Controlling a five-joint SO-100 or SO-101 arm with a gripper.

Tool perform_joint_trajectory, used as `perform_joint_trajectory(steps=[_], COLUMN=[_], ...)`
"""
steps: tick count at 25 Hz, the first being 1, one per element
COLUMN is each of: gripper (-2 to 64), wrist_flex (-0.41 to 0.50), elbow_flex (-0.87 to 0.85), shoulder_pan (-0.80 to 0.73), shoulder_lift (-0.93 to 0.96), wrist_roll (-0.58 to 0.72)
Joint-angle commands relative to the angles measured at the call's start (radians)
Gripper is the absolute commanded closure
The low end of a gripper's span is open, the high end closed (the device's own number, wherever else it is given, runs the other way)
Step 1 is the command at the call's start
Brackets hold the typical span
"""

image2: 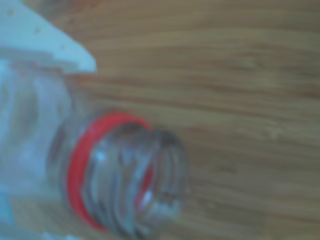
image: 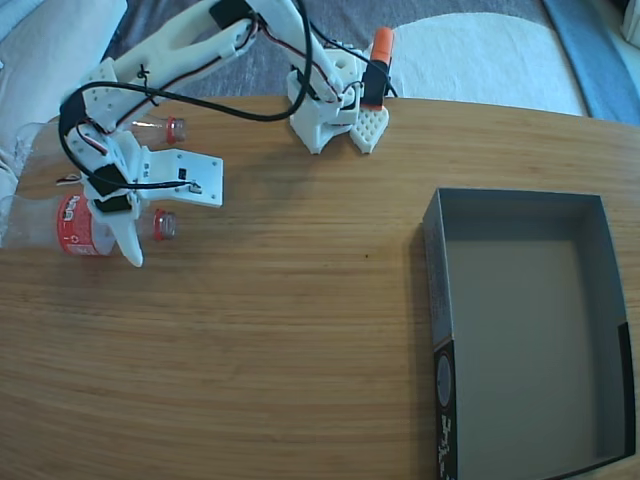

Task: Grasp the bottles and put them in the box.

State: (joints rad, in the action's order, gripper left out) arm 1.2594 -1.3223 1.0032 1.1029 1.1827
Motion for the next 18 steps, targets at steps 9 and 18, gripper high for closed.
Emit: perform_joint_trajectory(steps=[9,18], gripper=[18.1,18.2], wrist_flex=[-0.003,-0.005], elbow_flex=[0.052,0.038], shoulder_pan=[-0.002,0.006], shoulder_lift=[-0.028,-0.031], wrist_roll=[-0.026,-0.035])
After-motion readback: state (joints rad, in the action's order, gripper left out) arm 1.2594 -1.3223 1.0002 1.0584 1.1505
